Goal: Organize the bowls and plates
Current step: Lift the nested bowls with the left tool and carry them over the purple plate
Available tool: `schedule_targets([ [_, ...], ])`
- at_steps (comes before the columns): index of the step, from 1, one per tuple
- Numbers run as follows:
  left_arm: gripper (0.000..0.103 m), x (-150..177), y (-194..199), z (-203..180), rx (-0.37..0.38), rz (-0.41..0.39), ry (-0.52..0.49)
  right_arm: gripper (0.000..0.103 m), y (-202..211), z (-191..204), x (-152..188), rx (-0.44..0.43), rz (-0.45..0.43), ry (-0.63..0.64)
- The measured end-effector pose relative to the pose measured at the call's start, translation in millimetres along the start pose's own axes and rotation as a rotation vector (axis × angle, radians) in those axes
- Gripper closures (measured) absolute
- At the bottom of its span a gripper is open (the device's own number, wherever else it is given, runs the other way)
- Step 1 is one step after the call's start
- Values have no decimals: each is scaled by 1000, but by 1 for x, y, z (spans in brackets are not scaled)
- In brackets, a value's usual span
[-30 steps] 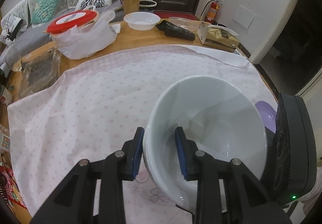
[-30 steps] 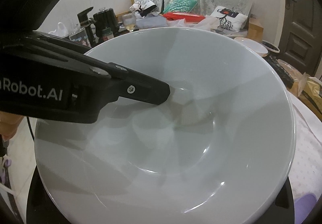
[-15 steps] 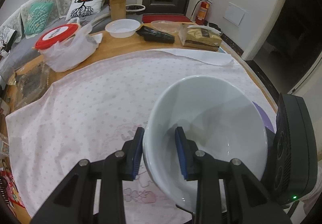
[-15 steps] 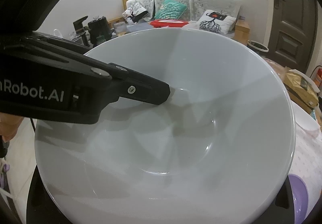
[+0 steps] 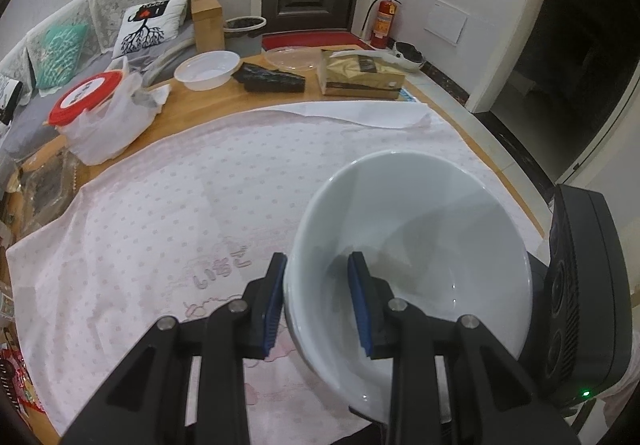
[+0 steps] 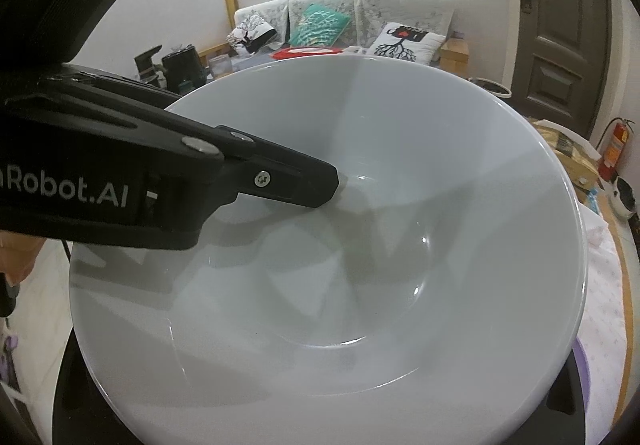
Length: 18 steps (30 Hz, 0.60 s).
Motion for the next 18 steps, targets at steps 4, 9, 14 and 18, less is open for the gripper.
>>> schedule_targets([
  [4, 77, -2, -7, -16, 7, 5, -14, 2, 5, -12, 6, 12, 0, -12],
  [9, 77, -4, -16, -34, 15, 12, -30, 2, 13, -28, 15, 25, 3, -30],
  [14, 76, -6, -25, -50, 27, 19, -43, 2, 17, -43, 21, 40, 6, -44],
  [18, 76, -7, -32, -63, 34, 24, -54, 2, 23, -55, 28, 51, 10, -55],
])
Point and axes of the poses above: each gripper's, at about its wrist camera, not at the fingertips, and y roughly against the way its jaws point, z to its left, x to its underside, the point moved 9 cm from there along -y, roughly the way its jaws point, and after that the axes turned 15 degrees about x, right-handed, at the moved point
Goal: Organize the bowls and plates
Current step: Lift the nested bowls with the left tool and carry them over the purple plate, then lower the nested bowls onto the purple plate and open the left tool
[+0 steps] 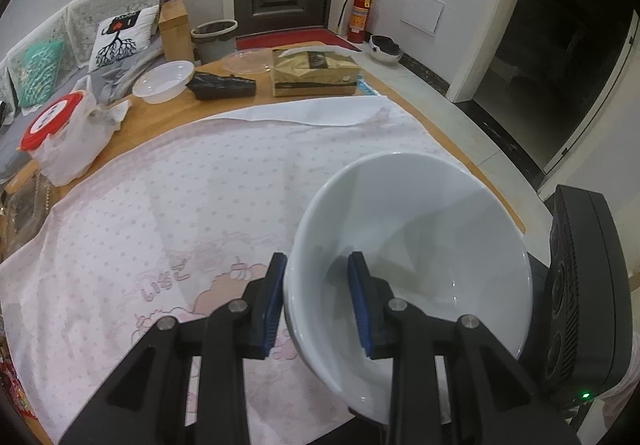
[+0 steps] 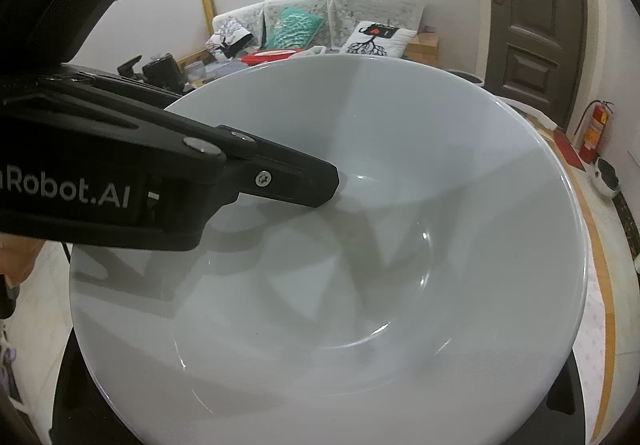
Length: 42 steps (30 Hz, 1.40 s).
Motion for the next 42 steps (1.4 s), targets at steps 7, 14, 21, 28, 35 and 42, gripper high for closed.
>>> schedule_targets([
  [7, 76, -5, -14, -19, 17, 6, -11, 2, 8, -19, 11, 19, 10, -17],
  [14, 77, -7, -28, -37, 36, 15, -22, 2, 13, -35, 19, 36, 22, -29],
  [21, 77, -9, -40, -52, 53, 26, -31, 2, 23, -49, 32, 53, 33, -42],
  [28, 77, -9, -56, -64, 73, 41, -35, 2, 24, -63, 43, 69, 50, -51],
  [35, 77, -9, -71, -72, 92, 53, -35, 2, 23, -74, 52, 81, 73, -60],
  [42, 77, -7, -87, -76, 111, 68, -24, 2, 22, -83, 61, 88, 97, -61],
])
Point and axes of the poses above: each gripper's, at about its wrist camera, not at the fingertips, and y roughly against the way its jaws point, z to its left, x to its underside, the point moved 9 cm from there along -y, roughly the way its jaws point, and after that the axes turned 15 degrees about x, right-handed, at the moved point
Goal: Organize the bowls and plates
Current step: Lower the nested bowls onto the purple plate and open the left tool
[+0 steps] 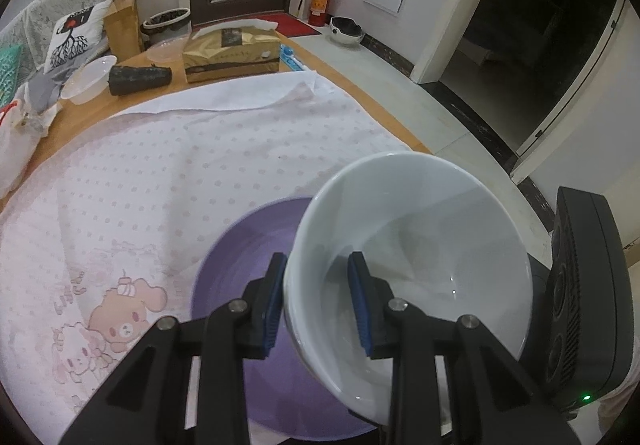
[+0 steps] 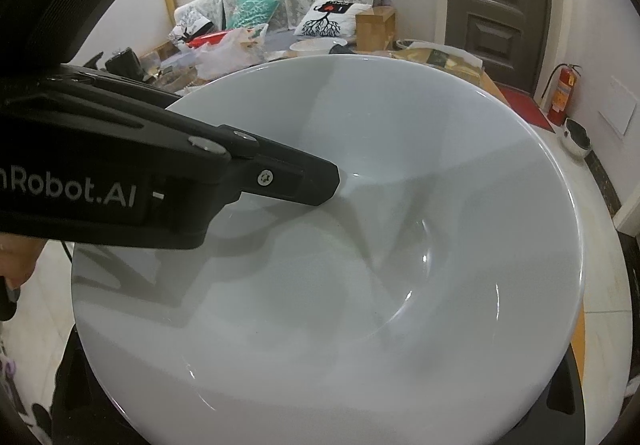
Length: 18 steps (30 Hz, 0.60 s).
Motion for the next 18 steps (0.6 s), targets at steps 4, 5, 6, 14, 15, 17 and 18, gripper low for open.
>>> schedule_targets([
  [4, 76, 1, -9, 0, 5, 11, 5, 2, -3, -2, 6, 0, 18, -4],
  [5, 76, 2, -10, 1, 7, 14, 6, 2, -3, -3, 8, 0, 22, -4],
  [6, 76, 3, -12, 2, 9, 17, 9, 2, -4, -3, 10, -1, 26, -4],
  [14, 76, 8, -20, 11, 12, 31, 32, 2, -15, -3, 13, -12, 58, 6],
  [15, 76, 8, -20, 13, 12, 32, 35, 2, -17, -2, 13, -13, 61, 9],
  [17, 76, 10, -21, 18, 12, 34, 44, 2, -20, 1, 13, -16, 71, 14],
  [18, 76, 11, -21, 20, 13, 35, 49, 2, -22, 2, 12, -18, 75, 17],
])
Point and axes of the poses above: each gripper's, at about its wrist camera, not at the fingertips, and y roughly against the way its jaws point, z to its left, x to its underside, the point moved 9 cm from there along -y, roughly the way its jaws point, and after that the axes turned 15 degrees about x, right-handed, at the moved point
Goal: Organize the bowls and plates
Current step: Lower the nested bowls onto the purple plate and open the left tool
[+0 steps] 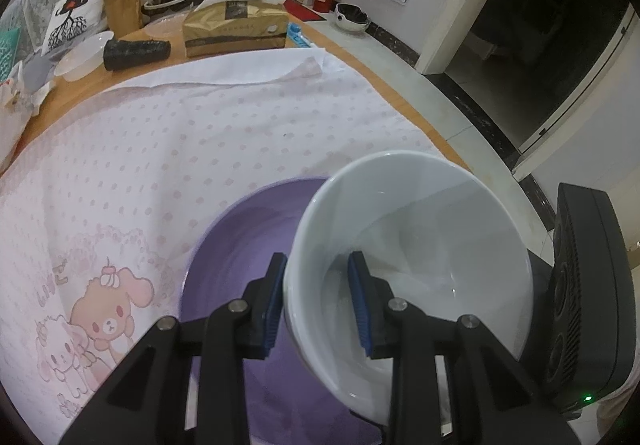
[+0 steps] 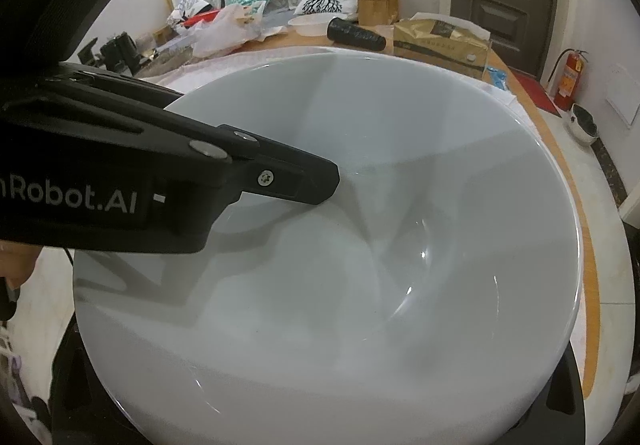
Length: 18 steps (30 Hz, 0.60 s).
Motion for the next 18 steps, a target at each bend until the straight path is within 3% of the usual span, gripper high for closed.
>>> schedule_targets([
  [18, 76, 1, 8, 10, -21, -18, -3, 1, -12, 13, -9, -9, 29, 24],
])
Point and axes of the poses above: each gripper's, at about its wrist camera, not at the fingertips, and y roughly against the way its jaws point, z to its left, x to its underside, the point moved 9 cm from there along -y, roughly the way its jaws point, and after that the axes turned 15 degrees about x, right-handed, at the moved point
